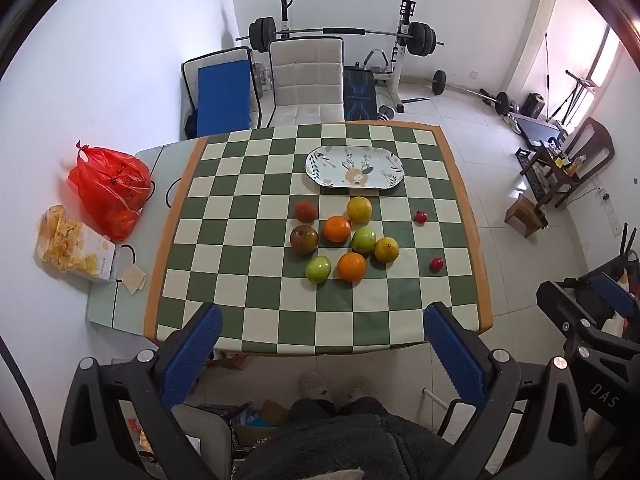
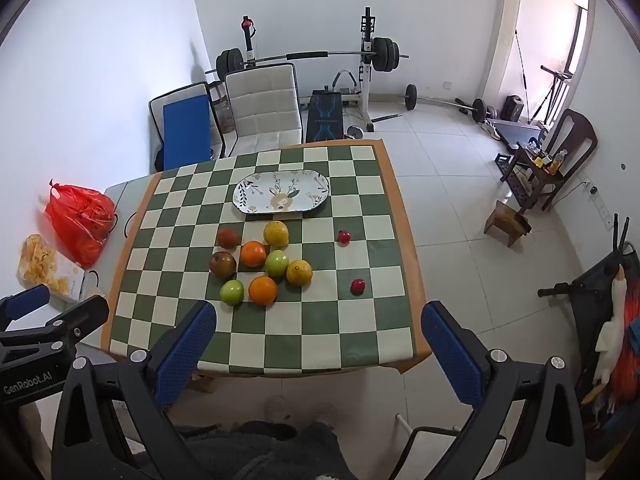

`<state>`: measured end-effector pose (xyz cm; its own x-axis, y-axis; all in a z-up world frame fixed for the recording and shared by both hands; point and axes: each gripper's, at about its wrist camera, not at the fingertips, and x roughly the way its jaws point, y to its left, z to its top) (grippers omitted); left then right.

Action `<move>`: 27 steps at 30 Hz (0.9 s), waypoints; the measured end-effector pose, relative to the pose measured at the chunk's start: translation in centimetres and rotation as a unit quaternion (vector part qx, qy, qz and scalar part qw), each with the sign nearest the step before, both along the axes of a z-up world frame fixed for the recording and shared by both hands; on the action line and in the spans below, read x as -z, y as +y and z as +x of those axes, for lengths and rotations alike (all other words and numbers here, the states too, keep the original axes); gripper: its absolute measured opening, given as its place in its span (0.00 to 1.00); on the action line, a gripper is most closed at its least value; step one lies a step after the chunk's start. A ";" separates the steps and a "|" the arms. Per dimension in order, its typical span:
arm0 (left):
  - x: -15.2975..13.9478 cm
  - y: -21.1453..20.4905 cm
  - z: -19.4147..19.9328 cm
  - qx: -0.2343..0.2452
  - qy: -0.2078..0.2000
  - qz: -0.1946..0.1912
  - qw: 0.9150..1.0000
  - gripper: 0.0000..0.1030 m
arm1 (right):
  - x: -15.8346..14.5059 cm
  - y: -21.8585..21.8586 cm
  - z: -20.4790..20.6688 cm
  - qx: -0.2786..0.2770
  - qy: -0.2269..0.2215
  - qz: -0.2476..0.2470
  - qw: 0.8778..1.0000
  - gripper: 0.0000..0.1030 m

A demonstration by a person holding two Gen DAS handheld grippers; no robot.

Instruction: Organize fruits

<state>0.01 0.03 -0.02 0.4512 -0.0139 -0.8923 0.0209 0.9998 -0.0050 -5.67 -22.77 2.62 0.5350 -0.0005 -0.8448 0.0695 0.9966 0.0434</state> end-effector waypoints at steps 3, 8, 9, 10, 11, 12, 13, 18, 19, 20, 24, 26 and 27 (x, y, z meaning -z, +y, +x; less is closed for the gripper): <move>0.0 0.0 0.0 0.001 0.000 0.001 1.000 1.00 | 0.1 0.1 0.0 0.000 0.001 0.000 1.000 1.00; 0.0 0.0 0.0 0.001 0.000 0.002 1.000 1.00 | 0.2 0.1 0.1 0.000 0.001 0.001 1.000 1.00; 0.0 0.0 0.0 0.001 0.000 0.002 1.000 1.00 | 0.3 0.2 0.1 0.000 0.001 0.000 1.000 1.00; 0.0 0.0 0.0 0.001 0.000 0.002 1.000 1.00 | 0.4 0.3 0.2 0.000 0.001 0.000 1.000 1.00; 0.0 0.0 0.0 0.000 -0.001 0.002 1.000 1.00 | -0.1 -0.1 -0.1 0.001 0.001 0.002 1.000 1.00; 0.0 0.0 0.0 0.000 -0.001 0.001 1.000 1.00 | -0.1 -0.1 -0.1 0.000 0.001 0.002 1.000 1.00; 0.0 0.0 0.0 0.001 -0.001 0.002 1.000 1.00 | 0.0 -0.1 -0.1 0.001 0.001 0.002 1.000 1.00; 0.0 0.0 0.0 0.001 -0.001 0.002 1.000 1.00 | -0.1 -0.2 -0.1 0.002 0.001 0.001 1.000 1.00; 0.0 0.0 0.0 0.001 -0.001 0.002 1.000 1.00 | -0.1 -0.1 -0.1 0.002 0.001 0.002 1.000 1.00; 0.0 0.0 0.0 0.000 -0.001 0.001 1.000 1.00 | -0.1 -0.1 -0.1 0.002 0.001 0.002 1.000 1.00; 0.0 0.0 0.0 0.000 -0.001 0.001 1.000 1.00 | -0.1 -0.2 -0.2 0.002 0.000 0.001 1.000 1.00; 0.0 0.0 0.0 0.000 -0.001 0.000 1.000 1.00 | -0.1 -0.1 -0.2 0.001 0.000 0.001 1.000 1.00; 0.0 0.0 0.0 0.000 -0.001 0.000 1.000 1.00 | -0.1 -0.1 -0.2 0.001 0.000 0.001 1.000 1.00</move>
<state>0.03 0.02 -0.02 0.4530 -0.0136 -0.8914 0.0203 0.9998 -0.0049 -5.85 -22.88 2.75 0.5354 -0.0004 -0.8446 0.0710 0.9965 0.0445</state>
